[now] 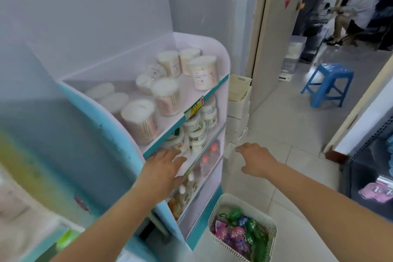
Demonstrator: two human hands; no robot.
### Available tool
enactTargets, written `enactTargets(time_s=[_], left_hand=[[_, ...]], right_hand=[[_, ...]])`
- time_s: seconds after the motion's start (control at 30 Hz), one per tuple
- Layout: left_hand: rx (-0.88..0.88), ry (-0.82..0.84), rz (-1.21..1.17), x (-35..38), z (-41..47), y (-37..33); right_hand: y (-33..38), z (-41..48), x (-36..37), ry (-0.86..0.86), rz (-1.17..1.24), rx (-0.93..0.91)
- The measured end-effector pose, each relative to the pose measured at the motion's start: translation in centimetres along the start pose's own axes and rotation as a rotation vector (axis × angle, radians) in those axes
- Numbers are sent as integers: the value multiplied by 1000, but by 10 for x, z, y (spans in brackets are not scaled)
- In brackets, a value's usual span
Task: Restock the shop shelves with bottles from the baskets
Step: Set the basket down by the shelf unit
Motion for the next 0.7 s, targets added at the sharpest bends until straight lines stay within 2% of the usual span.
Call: enactTargets(time_s=[0.13, 0.3, 0.53, 0.7], left_hand=[[61, -93, 31, -19, -59, -12], [56, -56, 88, -29, -155, -32], [-319, -61, 172, -73, -370, -44], [-643, -89, 313, -117, -557, -73]], right_hand=[[60, -9, -4, 8, -29, -150], [137, -53, 8, 100, -146, -332], [286, -170, 15, 181, -223, -650], [431, -273, 15, 41, -292, -1004]])
Point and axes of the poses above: each hand's wrist, its own z-axis towards the middle knuckle, its own x-axis out of the palm, y = z × x, the point moved 2 cm from there along z, towards the middle knuckle, and after that the axes turned 10 degrees about -z, right-handed, at the moved point
